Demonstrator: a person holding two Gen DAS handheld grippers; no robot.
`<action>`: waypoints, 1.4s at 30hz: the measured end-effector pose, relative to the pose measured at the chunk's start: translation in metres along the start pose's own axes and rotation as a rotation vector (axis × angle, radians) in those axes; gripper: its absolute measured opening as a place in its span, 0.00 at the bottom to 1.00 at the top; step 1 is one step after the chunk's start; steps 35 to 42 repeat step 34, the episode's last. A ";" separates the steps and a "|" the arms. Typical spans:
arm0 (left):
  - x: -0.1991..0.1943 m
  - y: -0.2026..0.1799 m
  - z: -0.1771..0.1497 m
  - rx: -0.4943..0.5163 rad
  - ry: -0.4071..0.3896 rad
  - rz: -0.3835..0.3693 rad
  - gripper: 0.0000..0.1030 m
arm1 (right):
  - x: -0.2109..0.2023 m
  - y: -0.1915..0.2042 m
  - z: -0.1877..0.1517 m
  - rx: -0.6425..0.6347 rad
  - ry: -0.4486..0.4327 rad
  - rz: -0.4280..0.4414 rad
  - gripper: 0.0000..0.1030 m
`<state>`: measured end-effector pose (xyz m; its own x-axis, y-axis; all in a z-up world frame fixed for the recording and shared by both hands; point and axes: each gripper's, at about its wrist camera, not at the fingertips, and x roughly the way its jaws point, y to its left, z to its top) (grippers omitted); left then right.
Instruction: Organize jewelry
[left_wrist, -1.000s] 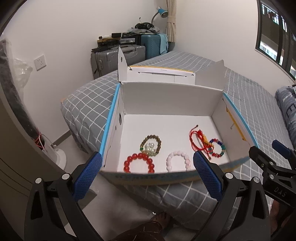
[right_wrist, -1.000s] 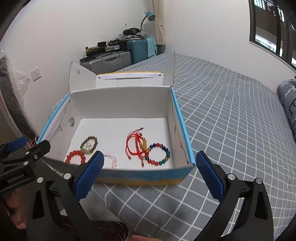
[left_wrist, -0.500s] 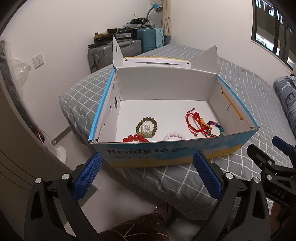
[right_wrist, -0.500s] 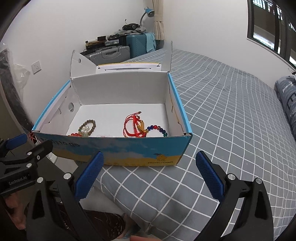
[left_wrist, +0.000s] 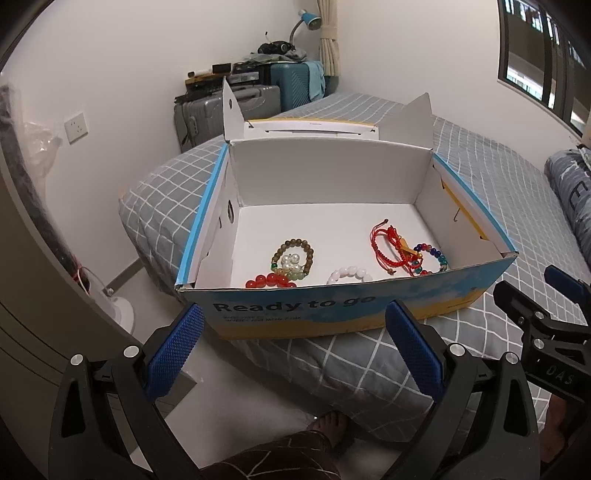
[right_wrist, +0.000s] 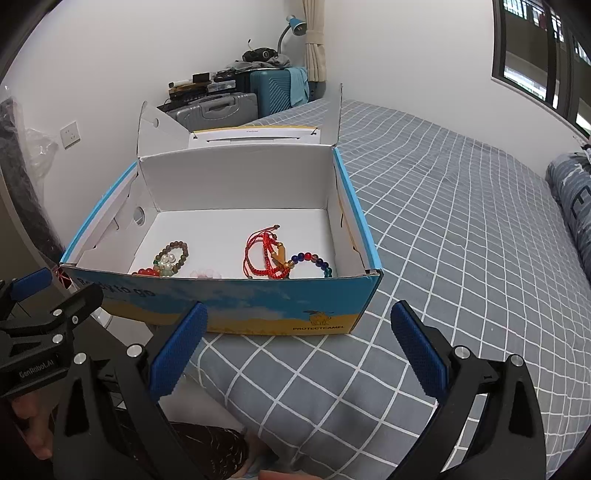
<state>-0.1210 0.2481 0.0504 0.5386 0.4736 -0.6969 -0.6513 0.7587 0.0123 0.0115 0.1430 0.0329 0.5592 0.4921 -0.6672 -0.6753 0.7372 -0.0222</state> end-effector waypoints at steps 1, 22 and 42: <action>0.000 0.000 0.000 -0.001 0.003 -0.001 0.94 | 0.000 0.000 0.000 0.001 0.000 0.001 0.93; 0.006 -0.002 0.002 -0.015 0.025 -0.001 0.94 | 0.002 0.001 0.001 -0.003 0.001 0.002 0.93; 0.004 -0.002 0.000 -0.014 0.015 -0.003 0.94 | 0.001 0.000 0.003 0.007 -0.002 0.002 0.93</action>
